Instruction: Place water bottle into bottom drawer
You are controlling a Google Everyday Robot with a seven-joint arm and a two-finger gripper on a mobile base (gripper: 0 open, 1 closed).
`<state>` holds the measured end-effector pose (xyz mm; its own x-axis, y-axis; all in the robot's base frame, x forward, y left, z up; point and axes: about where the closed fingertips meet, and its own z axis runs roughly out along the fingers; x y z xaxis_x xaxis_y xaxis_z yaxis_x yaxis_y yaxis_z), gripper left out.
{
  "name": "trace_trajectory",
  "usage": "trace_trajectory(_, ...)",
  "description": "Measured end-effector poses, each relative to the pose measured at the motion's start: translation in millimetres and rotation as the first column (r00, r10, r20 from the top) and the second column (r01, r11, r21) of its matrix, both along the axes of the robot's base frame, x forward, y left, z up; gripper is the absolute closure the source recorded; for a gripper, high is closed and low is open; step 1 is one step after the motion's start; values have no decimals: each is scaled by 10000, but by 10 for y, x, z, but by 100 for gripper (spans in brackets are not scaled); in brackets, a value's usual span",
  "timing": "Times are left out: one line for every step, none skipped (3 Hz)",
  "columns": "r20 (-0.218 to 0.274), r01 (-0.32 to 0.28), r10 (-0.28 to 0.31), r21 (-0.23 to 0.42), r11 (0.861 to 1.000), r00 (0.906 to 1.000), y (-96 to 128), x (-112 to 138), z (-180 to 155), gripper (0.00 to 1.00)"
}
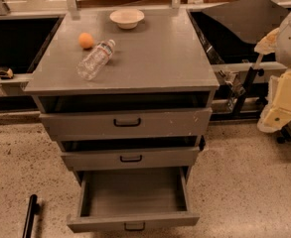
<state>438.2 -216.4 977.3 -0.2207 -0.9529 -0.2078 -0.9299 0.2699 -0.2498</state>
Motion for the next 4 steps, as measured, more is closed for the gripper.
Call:
trace_trajectory(0,-1,1,0,10000,10000,0,0,0,0)
trace_trajectory(-192,-1002,990,-723,9923,9949,159,73,-98,0)
trace_trajectory(78,-3380,3479,-2173,9157,9375,756,170,-257,0)
trace_trajectory(-312,-4124,4181,-2450,8774,9079,957,122,-586,0)
